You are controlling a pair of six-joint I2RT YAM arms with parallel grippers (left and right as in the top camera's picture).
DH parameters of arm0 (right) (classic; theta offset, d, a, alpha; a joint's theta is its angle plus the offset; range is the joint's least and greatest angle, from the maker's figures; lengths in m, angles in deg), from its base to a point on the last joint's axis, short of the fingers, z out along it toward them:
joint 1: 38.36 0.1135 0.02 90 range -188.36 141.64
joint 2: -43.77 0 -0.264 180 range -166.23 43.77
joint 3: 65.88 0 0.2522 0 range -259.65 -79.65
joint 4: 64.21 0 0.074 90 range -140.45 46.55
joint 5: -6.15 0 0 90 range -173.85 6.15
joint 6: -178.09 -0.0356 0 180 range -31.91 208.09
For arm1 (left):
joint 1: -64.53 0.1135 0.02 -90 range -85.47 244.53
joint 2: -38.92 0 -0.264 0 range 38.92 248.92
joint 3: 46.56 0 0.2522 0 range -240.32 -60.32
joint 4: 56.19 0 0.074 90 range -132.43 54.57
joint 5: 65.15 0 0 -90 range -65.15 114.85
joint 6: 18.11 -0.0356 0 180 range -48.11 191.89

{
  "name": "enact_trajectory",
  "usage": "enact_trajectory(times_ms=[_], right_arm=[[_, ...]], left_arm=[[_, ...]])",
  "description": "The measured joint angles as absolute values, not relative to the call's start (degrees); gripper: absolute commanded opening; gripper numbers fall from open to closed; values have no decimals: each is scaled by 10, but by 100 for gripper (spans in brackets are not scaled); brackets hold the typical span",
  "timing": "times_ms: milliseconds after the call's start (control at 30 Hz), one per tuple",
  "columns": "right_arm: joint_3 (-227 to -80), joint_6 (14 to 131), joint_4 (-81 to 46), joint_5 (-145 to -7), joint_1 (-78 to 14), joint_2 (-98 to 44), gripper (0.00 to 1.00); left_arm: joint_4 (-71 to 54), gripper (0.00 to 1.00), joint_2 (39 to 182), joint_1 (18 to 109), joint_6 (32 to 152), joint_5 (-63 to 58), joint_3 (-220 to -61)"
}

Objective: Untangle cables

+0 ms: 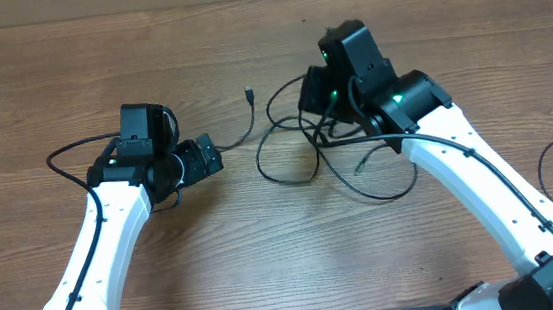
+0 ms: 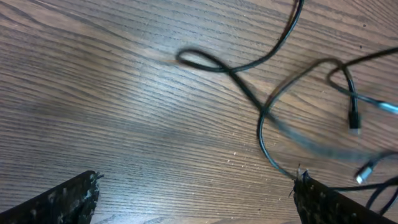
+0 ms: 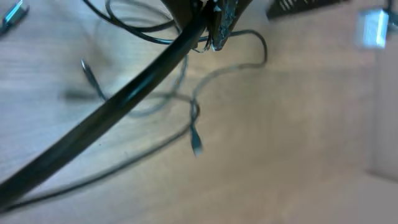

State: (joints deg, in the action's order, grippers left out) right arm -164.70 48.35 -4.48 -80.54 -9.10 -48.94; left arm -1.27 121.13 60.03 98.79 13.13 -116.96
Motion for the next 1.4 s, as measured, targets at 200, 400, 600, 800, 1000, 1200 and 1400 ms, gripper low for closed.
enact_trajectory(times_ms=[200, 400, 600, 800, 1000, 1200, 1400], right_arm=[[-1586, 488, -42, -761, -81, -506, 4], [-1527, 480, -65, -740, -43, -507, 4], [-1513, 476, -120, -728, -26, -507, 4], [-1513, 476, -148, -720, -26, -507, 4], [-1513, 476, -145, -721, -26, -507, 4], [-1513, 476, -118, -721, -26, -507, 4], [-1513, 476, -101, -720, -26, -507, 4]], left_arm=[[-13, 99, 1211, 600, 988, 131, -1170], [-53, 99, 1211, 600, 988, 131, -1170], [-61, 99, 1211, 600, 1014, 123, -1170], [-61, 99, 1211, 596, 1037, 44, -1170], [-75, 72, 1214, 539, 1017, 4, -1170], [-97, 78, 1243, 455, 993, 88, -1170], [-166, 59, 1308, 434, 1088, 139, -1170]])
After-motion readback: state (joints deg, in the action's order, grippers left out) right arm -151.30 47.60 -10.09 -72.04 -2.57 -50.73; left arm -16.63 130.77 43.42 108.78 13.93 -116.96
